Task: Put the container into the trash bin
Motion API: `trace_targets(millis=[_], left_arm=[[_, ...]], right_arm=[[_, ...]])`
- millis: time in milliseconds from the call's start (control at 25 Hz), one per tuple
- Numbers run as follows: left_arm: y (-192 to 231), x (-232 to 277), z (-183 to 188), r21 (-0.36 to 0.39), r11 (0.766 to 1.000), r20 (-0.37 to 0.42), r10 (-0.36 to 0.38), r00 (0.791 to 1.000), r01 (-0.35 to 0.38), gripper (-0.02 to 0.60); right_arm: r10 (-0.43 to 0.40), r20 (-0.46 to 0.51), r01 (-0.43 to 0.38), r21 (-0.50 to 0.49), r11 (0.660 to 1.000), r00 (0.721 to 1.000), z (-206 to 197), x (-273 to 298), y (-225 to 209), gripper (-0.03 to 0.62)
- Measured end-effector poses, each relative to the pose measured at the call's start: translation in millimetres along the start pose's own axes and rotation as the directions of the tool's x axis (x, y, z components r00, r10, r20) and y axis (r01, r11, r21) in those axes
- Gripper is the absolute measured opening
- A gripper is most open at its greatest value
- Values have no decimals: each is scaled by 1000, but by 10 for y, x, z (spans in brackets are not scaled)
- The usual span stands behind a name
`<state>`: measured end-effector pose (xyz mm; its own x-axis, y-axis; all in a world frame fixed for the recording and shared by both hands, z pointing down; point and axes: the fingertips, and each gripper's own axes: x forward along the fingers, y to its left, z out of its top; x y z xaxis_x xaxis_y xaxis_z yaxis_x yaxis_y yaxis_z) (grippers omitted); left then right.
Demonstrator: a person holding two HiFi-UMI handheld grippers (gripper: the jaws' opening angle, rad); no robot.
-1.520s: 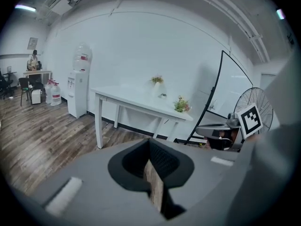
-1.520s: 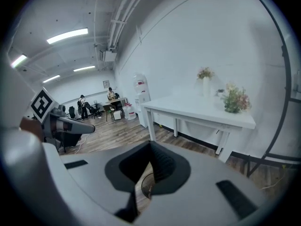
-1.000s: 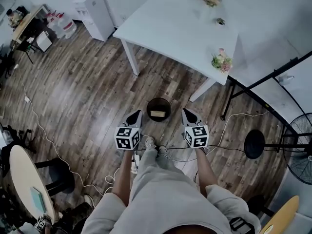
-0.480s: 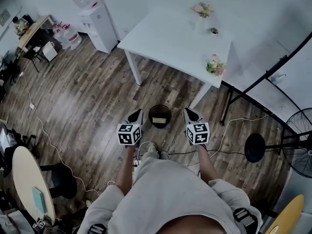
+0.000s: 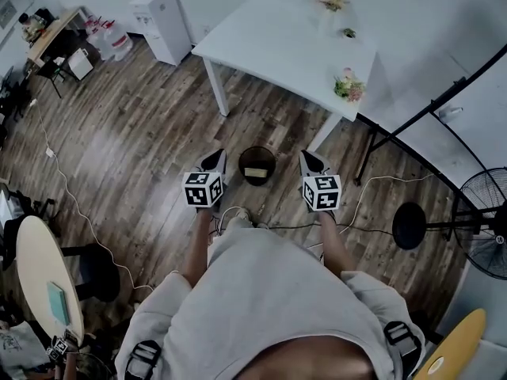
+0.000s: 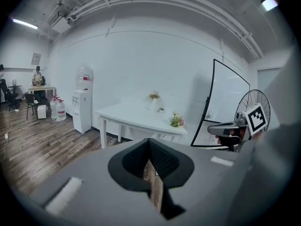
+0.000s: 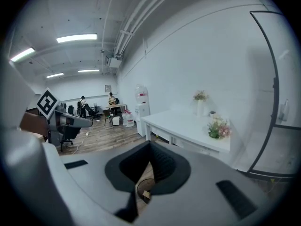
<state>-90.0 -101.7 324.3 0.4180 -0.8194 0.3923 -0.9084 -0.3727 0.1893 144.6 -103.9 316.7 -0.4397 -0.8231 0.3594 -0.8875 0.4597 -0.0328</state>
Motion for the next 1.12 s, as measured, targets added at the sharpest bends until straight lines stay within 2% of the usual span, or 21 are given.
trace_targets(millis=[1120], left_arm=[[40,-41,-64,-15,1000,-2,17,1000,-17,11]], right_arm=[[26,-12,-26,-8,1000,1000,-38,69,114,14]])
